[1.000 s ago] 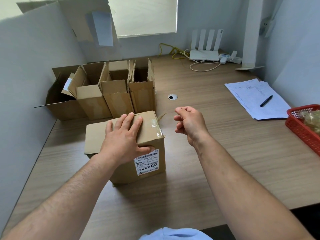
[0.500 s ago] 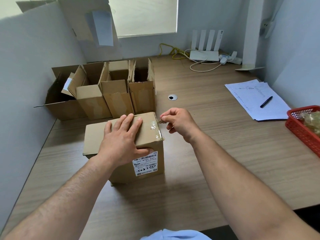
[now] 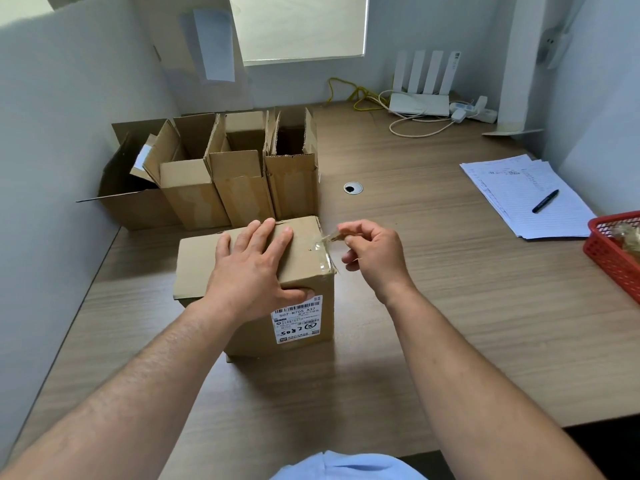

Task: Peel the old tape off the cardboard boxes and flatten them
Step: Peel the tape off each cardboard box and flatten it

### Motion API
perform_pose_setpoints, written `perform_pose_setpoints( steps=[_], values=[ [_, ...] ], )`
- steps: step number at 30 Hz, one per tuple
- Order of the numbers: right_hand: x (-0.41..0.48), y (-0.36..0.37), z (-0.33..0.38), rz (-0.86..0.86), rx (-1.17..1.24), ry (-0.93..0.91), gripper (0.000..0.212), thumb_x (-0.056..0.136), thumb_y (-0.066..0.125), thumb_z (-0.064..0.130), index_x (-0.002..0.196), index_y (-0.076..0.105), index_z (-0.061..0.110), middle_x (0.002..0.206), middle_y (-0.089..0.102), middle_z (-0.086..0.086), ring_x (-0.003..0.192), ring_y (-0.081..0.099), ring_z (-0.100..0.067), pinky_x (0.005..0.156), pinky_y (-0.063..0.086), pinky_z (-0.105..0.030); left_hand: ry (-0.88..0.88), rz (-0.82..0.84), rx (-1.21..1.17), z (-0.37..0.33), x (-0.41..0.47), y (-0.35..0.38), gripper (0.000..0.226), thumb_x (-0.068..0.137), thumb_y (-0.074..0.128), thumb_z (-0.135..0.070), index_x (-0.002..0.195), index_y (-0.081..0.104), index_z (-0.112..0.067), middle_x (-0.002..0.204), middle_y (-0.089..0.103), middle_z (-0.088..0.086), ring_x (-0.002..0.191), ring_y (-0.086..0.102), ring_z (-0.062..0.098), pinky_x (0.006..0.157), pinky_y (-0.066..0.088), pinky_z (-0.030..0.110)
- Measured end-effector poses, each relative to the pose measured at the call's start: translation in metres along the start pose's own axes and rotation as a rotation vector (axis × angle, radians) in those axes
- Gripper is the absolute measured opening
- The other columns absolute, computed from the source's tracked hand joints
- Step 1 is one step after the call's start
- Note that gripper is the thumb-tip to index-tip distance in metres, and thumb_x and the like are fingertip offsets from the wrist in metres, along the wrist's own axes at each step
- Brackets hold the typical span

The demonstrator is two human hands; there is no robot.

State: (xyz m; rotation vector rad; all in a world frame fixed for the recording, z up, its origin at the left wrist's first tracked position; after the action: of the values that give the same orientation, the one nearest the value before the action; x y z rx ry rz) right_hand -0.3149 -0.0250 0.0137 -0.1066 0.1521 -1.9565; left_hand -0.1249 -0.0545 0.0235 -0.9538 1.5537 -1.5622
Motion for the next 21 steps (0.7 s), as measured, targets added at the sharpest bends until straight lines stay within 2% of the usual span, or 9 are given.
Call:
perform_pose_setpoints(
  steps=[2, 4, 6, 8, 11, 12, 14, 17, 21],
  values=[
    [0.005, 0.002, 0.001, -0.005, -0.021, 0.054, 0.041, 0.088, 0.057, 0.009, 0.128, 0.056, 0.020, 0.103, 0.060, -0.003, 0.057, 0.060, -0.014, 0.053, 0.049, -0.028, 0.001, -0.008, 0.010, -0.002, -0.003, 0.001, 0.108, 0.066, 0.042, -0.088, 0.151, 0.001, -0.035, 0.161, -0.002, -0.002, 0.147, -0.006, 0.019, 0.117, 0.001, 0.049],
    [0.011, -0.002, 0.008, -0.031, -0.057, 0.061, 0.052, 0.088, 0.058, 0.016, 0.138, 0.045, 0.020, 0.107, 0.057, -0.002, 0.062, 0.060, -0.016, 0.058, 0.050, -0.032, 0.000, -0.014, 0.018, -0.003, -0.005, 0.002, 0.108, 0.067, 0.042, -0.088, 0.151, 0.000, -0.035, 0.161, -0.002, -0.002, 0.147, -0.006, 0.020, 0.117, 0.001, 0.049],
    [0.015, -0.004, 0.018, -0.032, -0.169, -0.038, 0.031, 0.088, 0.060, 0.021, 0.119, 0.061, 0.020, 0.101, 0.063, -0.003, 0.073, 0.059, -0.016, 0.070, 0.051, -0.034, -0.002, -0.011, 0.018, -0.004, -0.004, 0.001, 0.108, 0.067, 0.042, -0.088, 0.151, -0.001, -0.035, 0.161, -0.003, -0.002, 0.147, -0.007, 0.020, 0.117, 0.001, 0.049],
    [0.013, 0.000, 0.028, -0.013, -0.354, -0.148, 0.008, 0.086, 0.063, 0.031, 0.084, 0.063, 0.024, 0.088, 0.064, -0.001, 0.075, 0.057, -0.014, 0.068, 0.048, -0.030, -0.005, -0.005, 0.015, -0.003, -0.003, 0.001, 0.108, 0.066, 0.041, -0.089, 0.151, -0.001, -0.035, 0.161, -0.004, -0.002, 0.147, -0.007, 0.019, 0.117, 0.001, 0.050],
    [0.011, 0.015, 0.037, -0.002, -0.694, -0.182, 0.038, 0.082, 0.058, 0.055, 0.066, 0.045, 0.023, 0.072, 0.056, 0.004, 0.065, 0.048, -0.017, 0.055, 0.032, -0.029, -0.005, -0.012, 0.023, -0.003, -0.003, 0.001, 0.109, 0.064, 0.038, -0.090, 0.150, 0.000, -0.035, 0.161, -0.003, -0.002, 0.147, -0.006, 0.019, 0.117, 0.002, 0.050],
    [0.011, 0.021, 0.039, 0.018, -0.814, -0.162, 0.041, 0.082, 0.055, 0.058, 0.067, 0.044, 0.021, 0.074, 0.056, 0.002, 0.066, 0.047, -0.019, 0.057, 0.031, -0.029, -0.005, -0.013, 0.025, -0.003, -0.003, 0.001, 0.109, 0.064, 0.037, -0.090, 0.151, 0.000, -0.035, 0.161, -0.003, -0.002, 0.147, -0.006, 0.019, 0.116, 0.002, 0.050],
    [0.013, 0.031, 0.040, 0.075, -0.961, -0.125, 0.030, 0.083, 0.052, 0.050, 0.073, 0.047, 0.022, 0.084, 0.062, -0.004, 0.075, 0.048, -0.025, 0.064, 0.031, -0.030, -0.007, -0.015, 0.026, -0.003, -0.003, 0.002, 0.110, 0.064, 0.037, -0.090, 0.151, 0.000, -0.035, 0.161, -0.003, -0.002, 0.147, -0.006, 0.018, 0.117, 0.002, 0.050],
    [0.013, 0.033, 0.040, 0.121, -0.925, -0.094, 0.017, 0.083, 0.049, 0.031, 0.070, 0.048, 0.020, 0.090, 0.065, -0.007, 0.077, 0.048, -0.028, 0.065, 0.034, -0.031, -0.010, -0.018, 0.031, -0.002, -0.001, 0.002, 0.109, 0.065, 0.039, -0.090, 0.150, -0.001, -0.035, 0.161, -0.003, -0.002, 0.147, -0.006, 0.019, 0.116, 0.002, 0.050],
    [0.011, 0.023, 0.031, 0.174, -0.549, 0.010, 0.021, 0.083, 0.050, 0.015, 0.063, 0.053, 0.009, 0.068, 0.065, -0.015, 0.065, 0.061, -0.030, 0.065, 0.050, -0.040, -0.008, -0.002, 0.017, -0.001, 0.000, 0.004, 0.109, 0.065, 0.038, -0.091, 0.150, -0.003, -0.036, 0.161, -0.004, -0.003, 0.147, -0.007, 0.019, 0.117, 0.000, 0.052]
  ],
)
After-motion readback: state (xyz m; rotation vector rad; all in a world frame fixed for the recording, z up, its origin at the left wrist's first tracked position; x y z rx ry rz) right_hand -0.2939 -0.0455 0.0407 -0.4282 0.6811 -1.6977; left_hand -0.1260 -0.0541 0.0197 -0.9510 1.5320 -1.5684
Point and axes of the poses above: each hand's wrist, its own x-axis towards the middle knuckle, its own y-axis out of the palm, z = x × y, the point moved 4 cm from there along x, towards the middle knuckle
